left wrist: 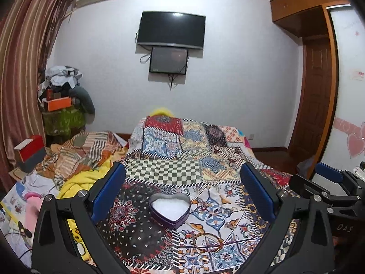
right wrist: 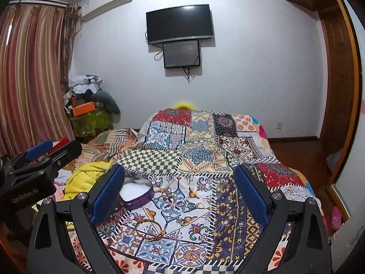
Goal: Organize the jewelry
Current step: 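Lower both tools toward the jewelry scattered beside the purple heart tin, then grasp the orange bracelet with the left gripper while the right gripper grasps a silver ring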
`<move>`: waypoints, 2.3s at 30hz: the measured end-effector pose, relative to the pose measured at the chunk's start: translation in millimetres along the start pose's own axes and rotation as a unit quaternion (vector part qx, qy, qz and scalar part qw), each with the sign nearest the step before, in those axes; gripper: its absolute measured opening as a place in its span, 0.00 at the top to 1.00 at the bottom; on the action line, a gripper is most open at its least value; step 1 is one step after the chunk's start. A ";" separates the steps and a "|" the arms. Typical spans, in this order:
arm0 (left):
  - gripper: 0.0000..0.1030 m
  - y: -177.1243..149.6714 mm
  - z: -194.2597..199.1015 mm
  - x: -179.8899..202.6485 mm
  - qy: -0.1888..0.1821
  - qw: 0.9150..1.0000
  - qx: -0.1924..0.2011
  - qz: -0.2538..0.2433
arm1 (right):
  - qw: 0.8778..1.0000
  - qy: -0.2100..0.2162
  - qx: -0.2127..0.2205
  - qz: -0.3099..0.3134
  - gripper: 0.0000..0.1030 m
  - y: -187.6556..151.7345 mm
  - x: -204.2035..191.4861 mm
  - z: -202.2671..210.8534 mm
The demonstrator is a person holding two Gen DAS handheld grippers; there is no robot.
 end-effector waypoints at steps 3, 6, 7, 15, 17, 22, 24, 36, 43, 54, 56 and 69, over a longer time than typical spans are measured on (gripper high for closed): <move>0.02 -6.1 -12.3 -3.1 0.012 1.000 -0.013 0.007 | 1.000 0.001 -0.013 -0.003 0.07 -4.2 3.6 -7.5; 0.02 -13.7 -23.7 -8.6 0.023 0.999 -0.027 0.017 | 1.000 0.000 -0.030 -0.004 0.07 -9.9 6.8 -16.9; 0.02 -16.9 -28.6 -10.7 0.026 0.999 -0.034 0.021 | 0.999 0.000 -0.034 -0.005 0.07 -11.7 8.3 -20.2; 0.02 -48.9 -70.1 -22.7 0.041 0.992 -0.114 0.025 | 0.996 -0.002 -0.089 -0.012 0.07 -33.7 22.6 -49.7; 0.02 -60.0 -81.5 -23.3 0.049 0.989 -0.135 0.018 | 0.994 0.000 -0.104 -0.015 0.07 -39.9 26.1 -56.8; 0.14 -87.9 -100.3 -15.6 0.041 0.982 -0.182 -0.015 | 0.989 0.012 -0.143 -0.026 0.17 -60.8 34.9 -74.6; 0.18 -99.7 -107.1 -8.1 0.032 0.979 -0.200 -0.030 | 0.987 0.014 -0.158 -0.026 0.24 -68.2 36.6 -79.9; 0.38 -140.8 -128.1 26.6 -0.026 0.958 -0.275 -0.074 | 0.973 0.035 -0.226 -0.042 0.47 -103.2 46.6 -106.5; 0.57 -158.9 -132.8 34.0 -0.055 0.949 -0.299 -0.080 | 0.964 0.055 -0.255 -0.057 0.53 -115.8 45.8 -121.9; 0.75 -169.3 -133.6 41.0 -0.097 0.942 -0.315 -0.069 | 0.953 0.063 -0.289 -0.065 0.60 -132.9 44.0 -140.2; 0.79 -170.4 -134.0 42.3 -0.102 0.940 -0.318 -0.069 | 0.954 0.060 -0.288 -0.059 0.60 -133.6 42.3 -141.7; 0.96 -166.1 -125.9 43.9 -0.113 0.942 -0.311 -0.062 | 0.958 0.060 -0.279 -0.038 0.75 -131.8 37.8 -142.1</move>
Point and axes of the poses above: each gripper's, at about its wrist camera, not at the fingertips, and z roughly against the way its jaws point, x to its right, y to its top, the point moved 6 cm from there along -z, roughly the way its jaws point, and after that the axes turned 8 degrees about y, right-handed, at the moved point
